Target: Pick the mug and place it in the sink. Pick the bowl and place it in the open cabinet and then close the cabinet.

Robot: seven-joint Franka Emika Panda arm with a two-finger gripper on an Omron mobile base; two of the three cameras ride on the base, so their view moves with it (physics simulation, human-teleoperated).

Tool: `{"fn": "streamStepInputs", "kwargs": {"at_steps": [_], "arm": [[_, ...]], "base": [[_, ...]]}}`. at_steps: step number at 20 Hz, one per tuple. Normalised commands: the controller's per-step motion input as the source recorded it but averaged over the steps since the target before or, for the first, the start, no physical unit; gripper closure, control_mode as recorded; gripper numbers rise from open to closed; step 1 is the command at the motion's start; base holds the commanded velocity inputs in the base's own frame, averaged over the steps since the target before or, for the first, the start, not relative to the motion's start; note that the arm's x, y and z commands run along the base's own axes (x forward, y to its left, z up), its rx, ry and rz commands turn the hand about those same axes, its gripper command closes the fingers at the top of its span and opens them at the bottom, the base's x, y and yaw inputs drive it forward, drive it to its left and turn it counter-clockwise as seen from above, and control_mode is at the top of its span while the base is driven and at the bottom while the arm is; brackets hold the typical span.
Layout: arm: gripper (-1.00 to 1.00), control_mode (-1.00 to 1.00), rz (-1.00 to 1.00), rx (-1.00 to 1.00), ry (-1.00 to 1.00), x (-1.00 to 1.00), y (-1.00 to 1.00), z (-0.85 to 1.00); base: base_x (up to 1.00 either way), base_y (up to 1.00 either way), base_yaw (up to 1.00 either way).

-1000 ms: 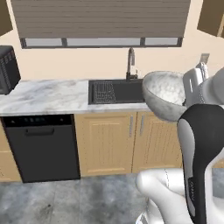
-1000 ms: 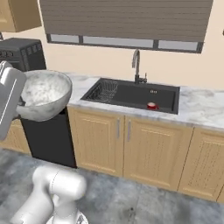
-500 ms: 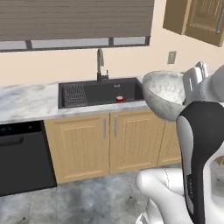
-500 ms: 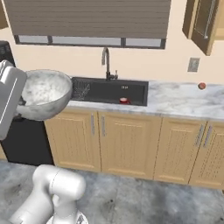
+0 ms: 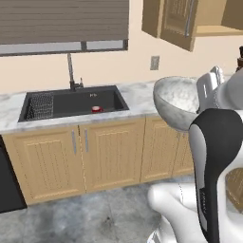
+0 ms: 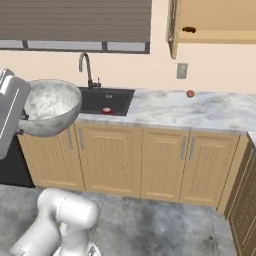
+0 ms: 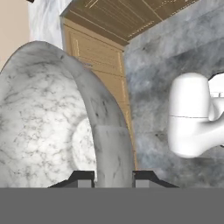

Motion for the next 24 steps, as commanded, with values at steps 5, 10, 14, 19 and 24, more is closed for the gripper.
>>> {"fn": "streamStepInputs", "kwargs": {"at_steps": [5, 10, 14, 19, 24], "arm": [[1.00, 1.00, 0.00, 0.00, 0.00, 0.00, 0.00, 0.00], [1.00, 1.00, 0.00, 0.00, 0.00, 0.00, 0.00, 0.00], [1.00, 1.00, 0.00, 0.00, 0.00, 0.00, 0.00, 0.00], [1.00, 1.00, 0.00, 0.00, 0.00, 0.00, 0.00, 0.00], [1.00, 1.00, 0.00, 0.00, 0.00, 0.00, 0.00, 0.00]], "base": [[-0.34, -1.00, 0.00], [-0.13, -1.00, 0.00], [0.29, -0.96, 0.00], [0.96, -0.49, 0.00], [1.00, -0.03, 0.03]]}}
